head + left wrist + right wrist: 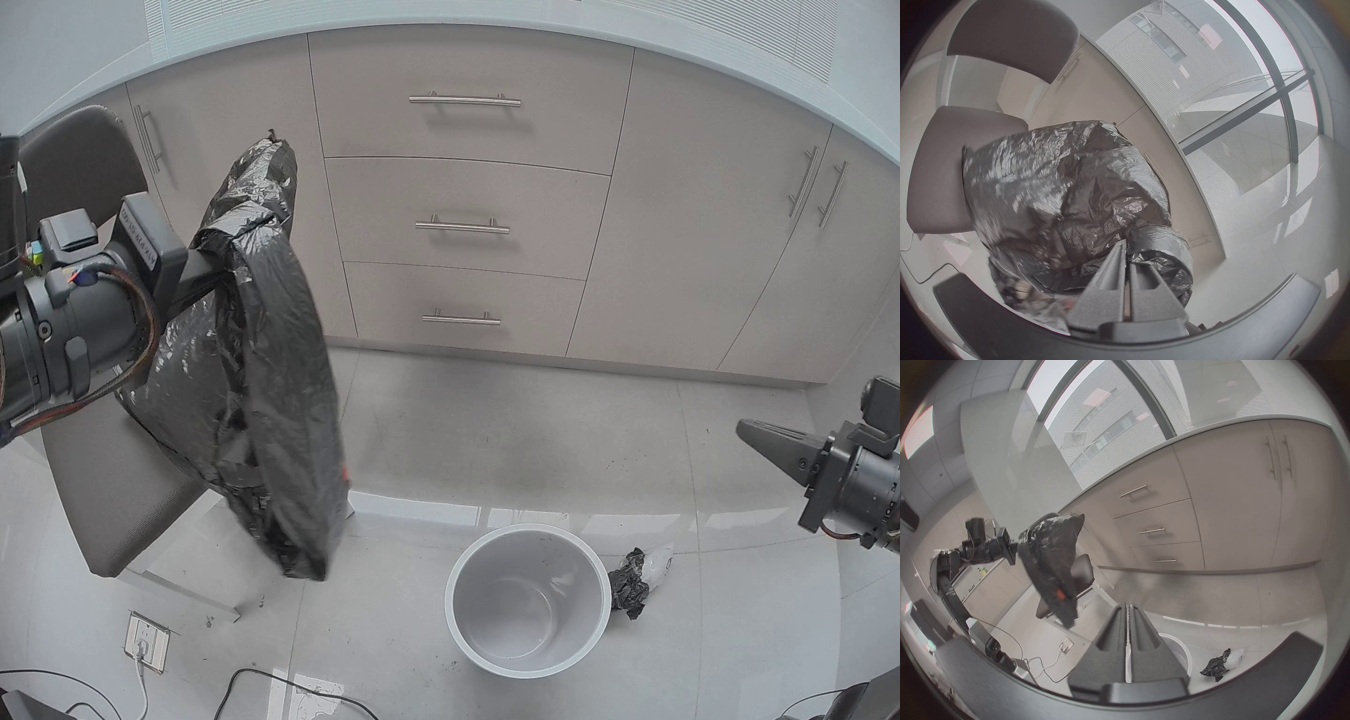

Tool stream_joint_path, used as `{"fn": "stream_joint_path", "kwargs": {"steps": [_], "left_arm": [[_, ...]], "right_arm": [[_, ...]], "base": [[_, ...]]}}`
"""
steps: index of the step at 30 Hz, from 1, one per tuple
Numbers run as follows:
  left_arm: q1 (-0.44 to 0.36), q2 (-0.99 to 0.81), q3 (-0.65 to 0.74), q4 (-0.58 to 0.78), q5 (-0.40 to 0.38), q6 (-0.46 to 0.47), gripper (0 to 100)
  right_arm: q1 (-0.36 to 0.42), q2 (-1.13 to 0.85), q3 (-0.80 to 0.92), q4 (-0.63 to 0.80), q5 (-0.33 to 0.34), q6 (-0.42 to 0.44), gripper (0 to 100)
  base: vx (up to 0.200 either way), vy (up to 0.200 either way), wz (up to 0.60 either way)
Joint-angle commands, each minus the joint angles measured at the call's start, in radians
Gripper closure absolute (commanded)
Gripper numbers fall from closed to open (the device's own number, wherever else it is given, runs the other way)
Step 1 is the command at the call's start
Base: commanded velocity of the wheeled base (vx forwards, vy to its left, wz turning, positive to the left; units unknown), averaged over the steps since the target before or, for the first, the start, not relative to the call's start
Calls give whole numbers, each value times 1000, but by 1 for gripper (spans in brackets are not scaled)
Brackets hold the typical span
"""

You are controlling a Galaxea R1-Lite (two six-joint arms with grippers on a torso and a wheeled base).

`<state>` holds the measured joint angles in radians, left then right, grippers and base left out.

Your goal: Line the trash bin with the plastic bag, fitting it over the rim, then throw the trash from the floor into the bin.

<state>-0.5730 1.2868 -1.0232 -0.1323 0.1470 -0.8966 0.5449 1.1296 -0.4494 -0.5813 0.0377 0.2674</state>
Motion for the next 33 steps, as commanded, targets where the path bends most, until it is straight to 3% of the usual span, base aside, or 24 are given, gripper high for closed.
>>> {"fn": "stream_joint_path", "kwargs": {"steps": [1, 6, 10, 11, 16, 24, 33], "left_arm": [[-122, 164, -113, 31, 158, 28, 100], [-157, 189, -179, 68, 174, 44, 100], [-159, 226, -288, 177, 201, 41, 100], [-159, 236, -322, 208, 201, 38, 100], [-185, 243, -390, 250, 203, 36, 100], [-206, 258, -403, 266, 218, 36, 100], [-234, 218, -380, 270, 217, 33, 100]], "right_arm": [[173, 197, -88, 0, -85, -54, 100], [237, 271, -94, -5, -119, -116, 100], [283, 314, -91, -5, -127, -132, 100], [294, 331, -88, -5, -130, -143, 0], [302, 389, -89, -11, -128, -157, 0], [297, 587, -124, -250, -111, -211, 0], [310, 806, -204, -400, -113, -223, 0]], "base": [[0, 0, 0], [0, 0, 0], [0, 0, 0], [0, 0, 0], [0, 0, 0], [0, 0, 0], [0, 0, 0]]}}
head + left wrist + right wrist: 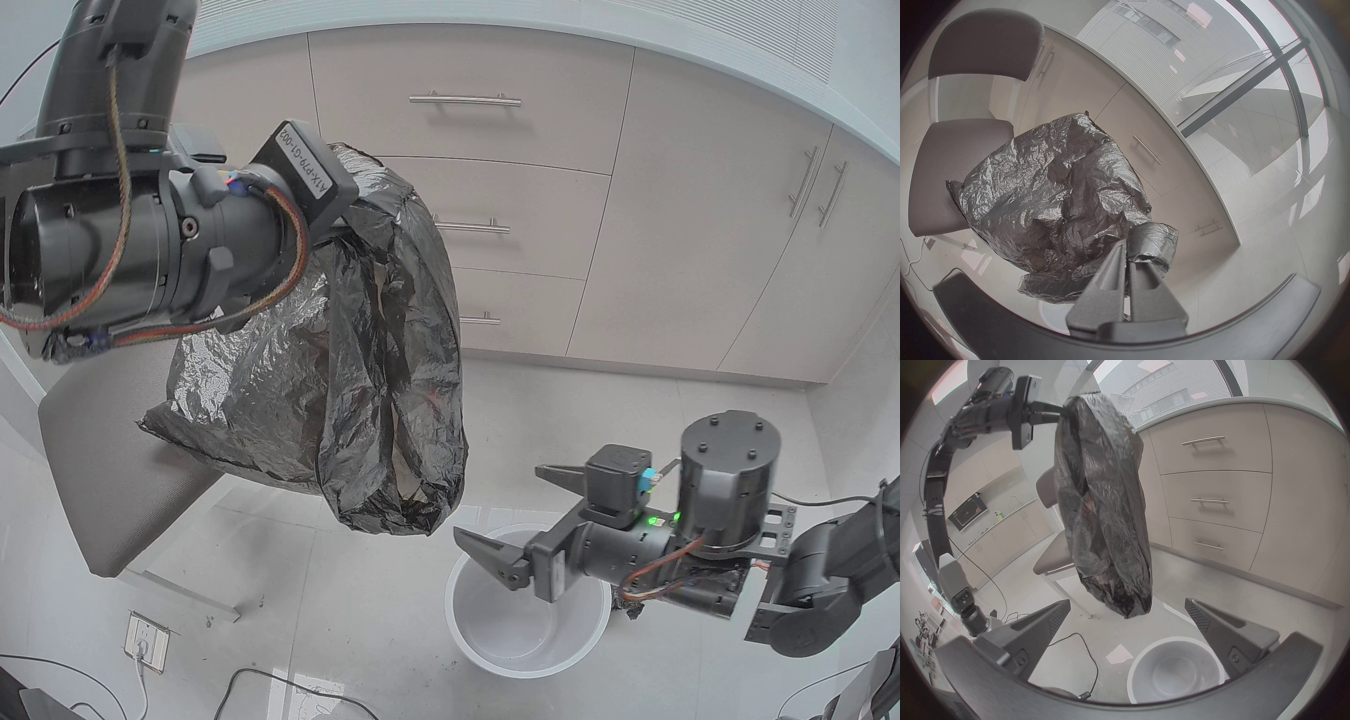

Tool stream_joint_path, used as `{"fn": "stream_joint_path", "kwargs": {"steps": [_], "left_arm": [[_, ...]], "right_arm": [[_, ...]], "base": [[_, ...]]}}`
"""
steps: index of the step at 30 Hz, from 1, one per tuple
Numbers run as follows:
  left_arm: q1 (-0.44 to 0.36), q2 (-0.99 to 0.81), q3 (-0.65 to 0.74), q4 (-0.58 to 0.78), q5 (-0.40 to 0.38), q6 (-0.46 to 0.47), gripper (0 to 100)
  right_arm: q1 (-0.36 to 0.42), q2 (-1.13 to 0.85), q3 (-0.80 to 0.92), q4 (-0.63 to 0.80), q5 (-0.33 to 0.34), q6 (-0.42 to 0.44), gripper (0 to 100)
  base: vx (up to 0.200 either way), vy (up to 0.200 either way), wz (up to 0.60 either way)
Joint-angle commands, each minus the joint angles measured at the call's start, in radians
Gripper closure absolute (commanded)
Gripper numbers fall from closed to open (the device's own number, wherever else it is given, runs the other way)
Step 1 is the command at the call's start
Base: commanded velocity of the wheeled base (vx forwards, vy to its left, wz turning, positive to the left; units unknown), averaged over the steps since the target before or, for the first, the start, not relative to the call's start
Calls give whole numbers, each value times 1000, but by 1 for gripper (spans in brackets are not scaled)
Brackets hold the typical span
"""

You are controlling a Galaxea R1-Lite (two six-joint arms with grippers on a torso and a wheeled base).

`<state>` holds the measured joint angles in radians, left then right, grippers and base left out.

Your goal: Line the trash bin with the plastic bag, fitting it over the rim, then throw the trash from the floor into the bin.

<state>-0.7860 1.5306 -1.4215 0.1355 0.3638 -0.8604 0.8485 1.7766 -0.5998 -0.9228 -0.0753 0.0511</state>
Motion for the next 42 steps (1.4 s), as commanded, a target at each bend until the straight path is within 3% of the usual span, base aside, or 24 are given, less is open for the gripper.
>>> {"fn": "stream_joint_path", "kwargs": {"steps": [1, 14, 42], "left_arm": [[-29, -30, 27, 1, -2, -3, 100], [-108, -63, 65, 3, -6, -3, 100], [-118, -89, 85, 1, -8, -2, 100]], "right_arm": [[4, 172, -66, -62, -1, -8, 0], [-6, 294, -213, -56, -11, -10, 0], [-66, 362, -261, -68, -35, -8, 0]], "base": [[0, 0, 0], [0, 0, 0], [0, 0, 0]]}}
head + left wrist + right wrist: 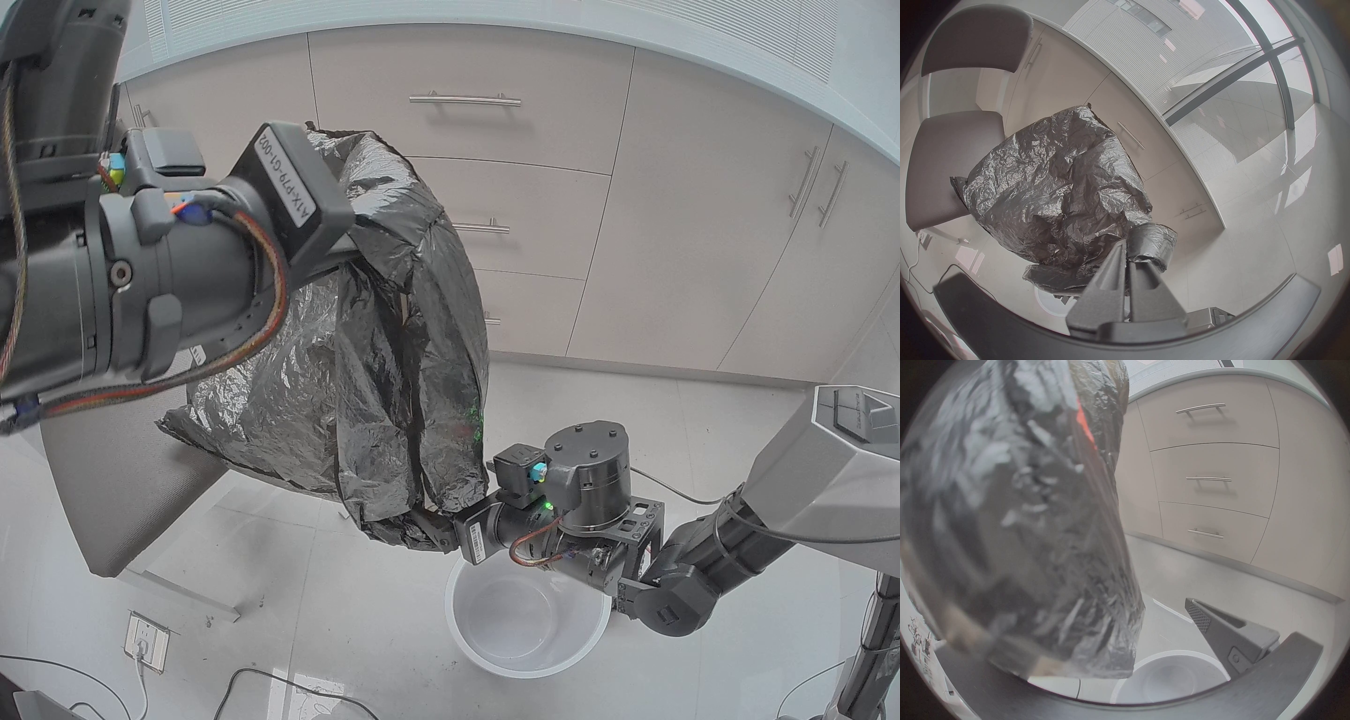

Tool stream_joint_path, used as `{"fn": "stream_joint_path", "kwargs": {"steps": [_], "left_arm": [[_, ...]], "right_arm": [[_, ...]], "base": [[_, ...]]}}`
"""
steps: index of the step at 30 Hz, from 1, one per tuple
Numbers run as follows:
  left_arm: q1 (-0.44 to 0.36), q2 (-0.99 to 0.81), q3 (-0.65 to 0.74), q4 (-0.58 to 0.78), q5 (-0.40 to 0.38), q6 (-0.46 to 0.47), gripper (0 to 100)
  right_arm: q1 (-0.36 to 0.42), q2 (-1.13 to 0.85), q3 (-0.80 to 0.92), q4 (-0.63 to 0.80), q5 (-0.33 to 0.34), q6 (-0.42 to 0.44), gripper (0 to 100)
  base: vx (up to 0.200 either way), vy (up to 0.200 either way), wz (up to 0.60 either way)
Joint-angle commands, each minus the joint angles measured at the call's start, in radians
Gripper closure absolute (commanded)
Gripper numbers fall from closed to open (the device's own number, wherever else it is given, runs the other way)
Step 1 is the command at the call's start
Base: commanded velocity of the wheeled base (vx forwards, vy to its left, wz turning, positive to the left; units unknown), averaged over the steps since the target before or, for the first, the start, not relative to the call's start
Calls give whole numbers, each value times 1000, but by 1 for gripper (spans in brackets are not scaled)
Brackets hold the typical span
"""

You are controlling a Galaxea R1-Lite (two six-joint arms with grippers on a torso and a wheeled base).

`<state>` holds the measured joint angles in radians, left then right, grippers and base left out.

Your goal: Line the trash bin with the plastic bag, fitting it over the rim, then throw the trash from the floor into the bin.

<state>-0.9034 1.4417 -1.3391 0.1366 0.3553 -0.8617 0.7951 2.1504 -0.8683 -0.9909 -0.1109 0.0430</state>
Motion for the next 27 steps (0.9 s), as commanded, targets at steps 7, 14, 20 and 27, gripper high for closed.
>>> {"fn": "stream_joint_path", "kwargs": {"steps": [7, 14, 20, 27], "left_arm": [[0, 8, 2, 0, 1, 0, 100], [4, 13, 3, 0, 1, 3, 100], [6, 16, 2, -2, 1, 4, 100], [6, 17, 3, -2, 1, 4, 100]], "right_arm": [[-20, -37, 8, -2, 2, 2, 0], [-24, -61, 49, -29, 2, 0, 0], [-33, -98, 86, -66, 0, -2, 0], [-37, -129, 91, -68, 0, -2, 0]], "base": [[0, 0, 0], [0, 0, 0], [0, 0, 0], [0, 0, 0]]}}
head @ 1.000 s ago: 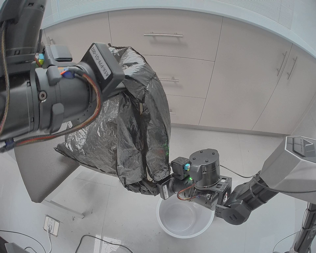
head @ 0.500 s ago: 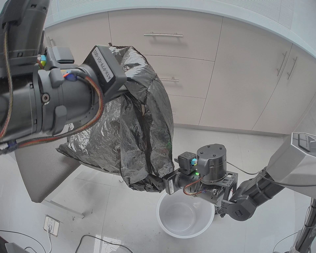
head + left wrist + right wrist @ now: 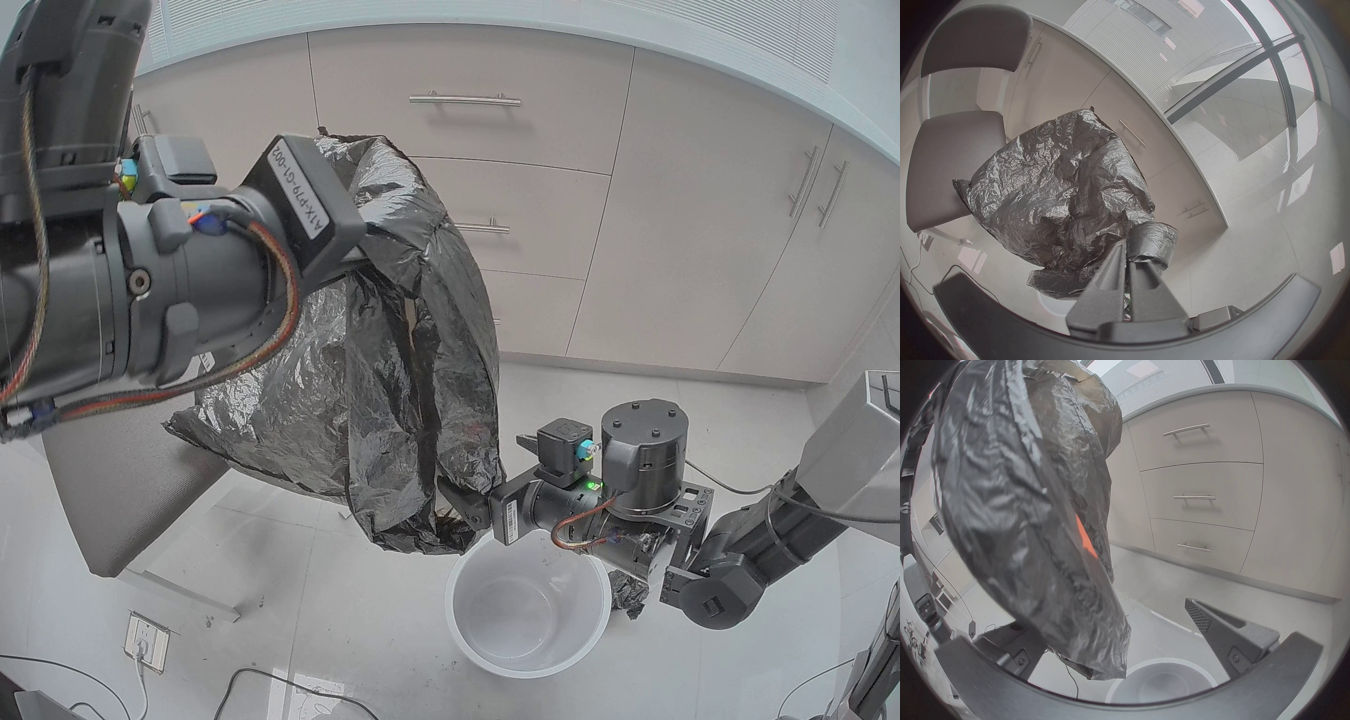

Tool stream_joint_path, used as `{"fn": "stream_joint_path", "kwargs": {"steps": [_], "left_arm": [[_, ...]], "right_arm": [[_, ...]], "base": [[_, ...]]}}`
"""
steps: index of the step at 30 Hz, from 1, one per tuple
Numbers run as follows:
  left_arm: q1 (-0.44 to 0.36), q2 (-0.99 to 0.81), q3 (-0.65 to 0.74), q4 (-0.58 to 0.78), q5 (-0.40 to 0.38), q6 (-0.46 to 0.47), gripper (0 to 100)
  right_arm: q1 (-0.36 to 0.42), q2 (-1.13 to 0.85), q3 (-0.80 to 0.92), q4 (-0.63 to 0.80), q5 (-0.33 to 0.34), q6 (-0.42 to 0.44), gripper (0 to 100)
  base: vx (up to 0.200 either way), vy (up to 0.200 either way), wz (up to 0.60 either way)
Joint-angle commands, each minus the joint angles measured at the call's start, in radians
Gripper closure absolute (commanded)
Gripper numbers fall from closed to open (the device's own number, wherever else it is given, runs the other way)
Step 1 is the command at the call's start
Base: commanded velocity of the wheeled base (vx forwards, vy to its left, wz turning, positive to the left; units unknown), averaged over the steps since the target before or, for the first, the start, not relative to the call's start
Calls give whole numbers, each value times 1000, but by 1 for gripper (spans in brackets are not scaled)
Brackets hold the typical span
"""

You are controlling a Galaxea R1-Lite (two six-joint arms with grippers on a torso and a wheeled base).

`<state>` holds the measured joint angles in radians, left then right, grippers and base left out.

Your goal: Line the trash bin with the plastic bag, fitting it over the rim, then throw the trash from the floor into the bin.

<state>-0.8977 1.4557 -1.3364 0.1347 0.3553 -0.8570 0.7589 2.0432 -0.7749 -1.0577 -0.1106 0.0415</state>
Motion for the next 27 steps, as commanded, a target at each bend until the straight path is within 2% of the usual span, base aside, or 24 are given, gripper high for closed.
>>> {"fn": "stream_joint_path", "kwargs": {"steps": [1, 10, 11, 17, 21, 27], "left_arm": [[-1, 5, 0, 0, 1, 0, 100], [-4, 5, 8, 0, -1, 1, 100], [-6, 3, 9, 0, -1, 3, 100], [-6, -2, 16, 0, -29, 3, 100], [-6, -6, 40, -4, -78, 4, 100], [-6, 9, 43, 0, -98, 33, 100]], "right_arm": [[-1, -20, -4, -2, 0, 0, 0], [-1, -29, -7, -4, 0, 1, 0], [-1, -31, -7, -4, 0, 1, 100], [-1, -34, -9, -5, 0, 5, 100], [-7, -61, -1, -19, 2, 9, 100], [-50, -155, 25, -13, 5, 9, 100]], "base": [[0, 0, 0], [0, 0, 0], [0, 0, 0], [0, 0, 0], [0, 0, 0], [0, 0, 0]]}}
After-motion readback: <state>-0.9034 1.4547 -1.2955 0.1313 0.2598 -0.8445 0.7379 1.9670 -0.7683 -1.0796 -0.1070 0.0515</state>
